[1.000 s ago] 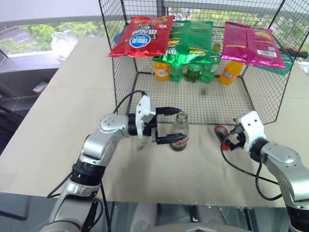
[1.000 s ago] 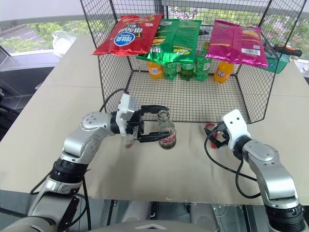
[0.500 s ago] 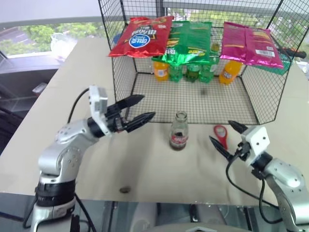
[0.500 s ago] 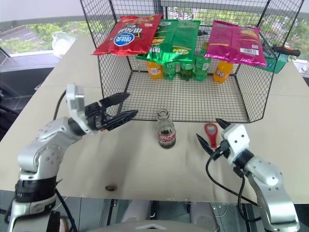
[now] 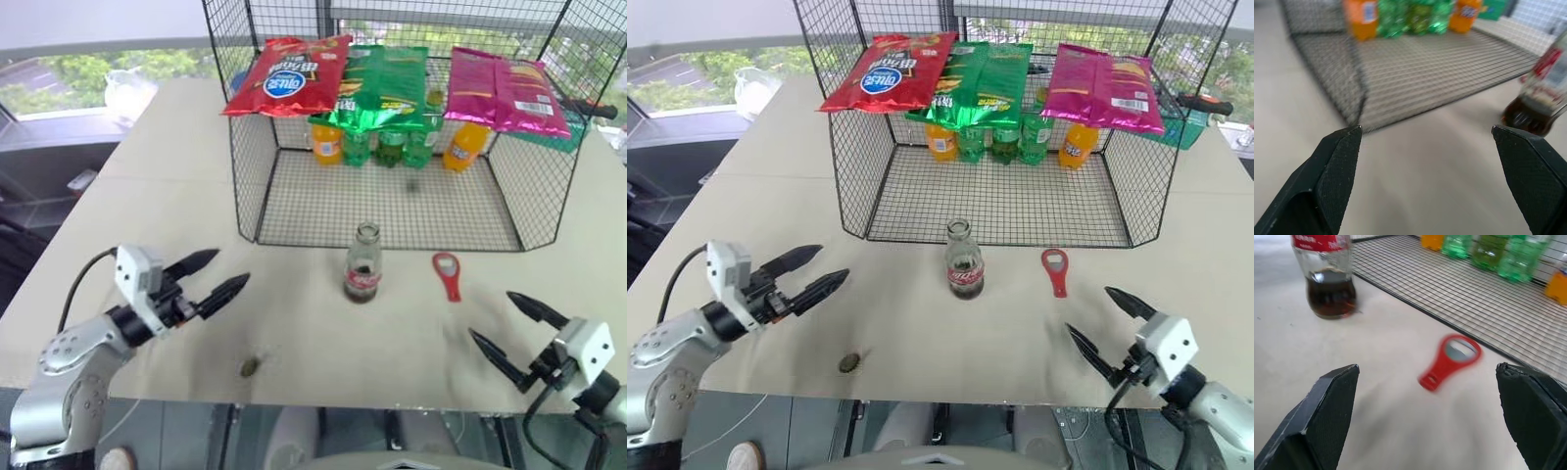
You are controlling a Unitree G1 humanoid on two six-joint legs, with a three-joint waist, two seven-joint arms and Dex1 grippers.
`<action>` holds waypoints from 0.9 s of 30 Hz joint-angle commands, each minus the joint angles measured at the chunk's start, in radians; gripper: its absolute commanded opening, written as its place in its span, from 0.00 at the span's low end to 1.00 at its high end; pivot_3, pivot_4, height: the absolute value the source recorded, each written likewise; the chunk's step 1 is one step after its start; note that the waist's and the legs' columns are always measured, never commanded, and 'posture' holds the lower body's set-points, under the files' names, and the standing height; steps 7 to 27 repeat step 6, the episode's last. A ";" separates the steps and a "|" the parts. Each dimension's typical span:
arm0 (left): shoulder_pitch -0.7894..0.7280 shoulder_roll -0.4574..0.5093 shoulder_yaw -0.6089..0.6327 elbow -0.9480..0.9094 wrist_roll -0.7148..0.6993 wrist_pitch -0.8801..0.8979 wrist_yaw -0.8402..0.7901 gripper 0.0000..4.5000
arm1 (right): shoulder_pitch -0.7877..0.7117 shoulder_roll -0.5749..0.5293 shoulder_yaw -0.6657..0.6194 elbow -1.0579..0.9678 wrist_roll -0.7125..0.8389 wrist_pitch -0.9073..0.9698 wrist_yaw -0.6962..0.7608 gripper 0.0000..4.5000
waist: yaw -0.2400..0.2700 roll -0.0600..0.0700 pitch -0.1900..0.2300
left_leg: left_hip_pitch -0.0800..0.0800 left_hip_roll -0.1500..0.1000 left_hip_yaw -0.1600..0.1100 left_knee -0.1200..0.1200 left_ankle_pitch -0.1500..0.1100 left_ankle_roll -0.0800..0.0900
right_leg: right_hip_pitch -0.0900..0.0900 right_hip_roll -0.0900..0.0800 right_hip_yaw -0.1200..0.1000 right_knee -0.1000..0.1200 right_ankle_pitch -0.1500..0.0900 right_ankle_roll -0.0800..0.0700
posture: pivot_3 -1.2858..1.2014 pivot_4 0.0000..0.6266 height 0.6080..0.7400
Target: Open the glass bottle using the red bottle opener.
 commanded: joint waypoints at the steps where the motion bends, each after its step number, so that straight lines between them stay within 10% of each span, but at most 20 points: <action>1: 0.025 0.011 0.055 0.059 0.026 -0.063 -0.023 0.97 | 0.017 -0.010 -0.045 0.006 0.041 -0.038 0.027 1.00 | 0.000 0.000 0.000 | 0.000 0.000 0.000 0.000 0.000 0.000 | 0.000 0.000 0.000 0.000 0.000 0.000 | 0.52 0.24 1.00; 27: 0.028 0.007 0.046 0.097 0.052 -0.109 -0.028 0.97 | 0.011 -0.012 -0.054 0.033 0.043 -0.045 0.027 1.00 | 0.004 -0.001 -0.001 | -0.001 0.000 0.000 0.000 0.000 0.000 | 0.000 0.000 0.000 0.000 0.000 0.000 | 0.52 0.24 1.00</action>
